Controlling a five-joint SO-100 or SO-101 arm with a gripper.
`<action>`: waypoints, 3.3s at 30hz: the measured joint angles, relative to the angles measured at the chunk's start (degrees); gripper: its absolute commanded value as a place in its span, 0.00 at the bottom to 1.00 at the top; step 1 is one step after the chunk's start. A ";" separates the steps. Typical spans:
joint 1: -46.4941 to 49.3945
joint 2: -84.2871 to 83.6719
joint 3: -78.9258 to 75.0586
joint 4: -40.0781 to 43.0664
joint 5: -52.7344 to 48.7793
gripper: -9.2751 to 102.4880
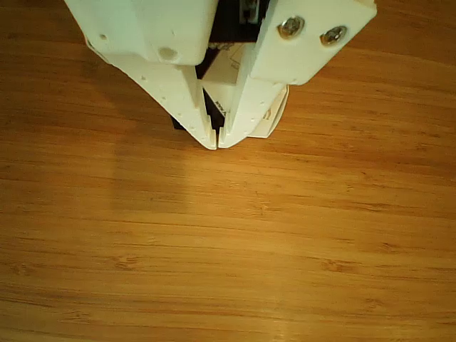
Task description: Push the box on top of the target
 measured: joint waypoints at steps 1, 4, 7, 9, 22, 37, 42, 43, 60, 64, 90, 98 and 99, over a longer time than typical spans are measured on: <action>-0.18 0.00 0.09 0.00 0.26 0.08; -0.70 0.00 0.44 -0.35 0.53 0.08; -1.05 0.00 0.88 -0.88 0.53 0.08; -1.05 0.00 0.88 -0.88 0.88 0.08; -2.02 2.55 2.90 -1.58 0.97 0.08; -2.46 2.55 3.52 -1.58 1.58 0.08; -2.99 2.55 3.60 -1.58 2.02 0.08; -2.99 2.55 3.60 -1.58 2.02 0.08; -3.60 2.55 3.87 -1.58 2.72 0.08; -3.08 4.13 3.87 -2.29 0.26 0.08; -3.60 18.11 5.19 11.34 -22.50 0.08; -7.21 29.27 13.71 14.85 -26.28 0.08; -7.82 30.94 15.38 14.94 -26.54 0.08</action>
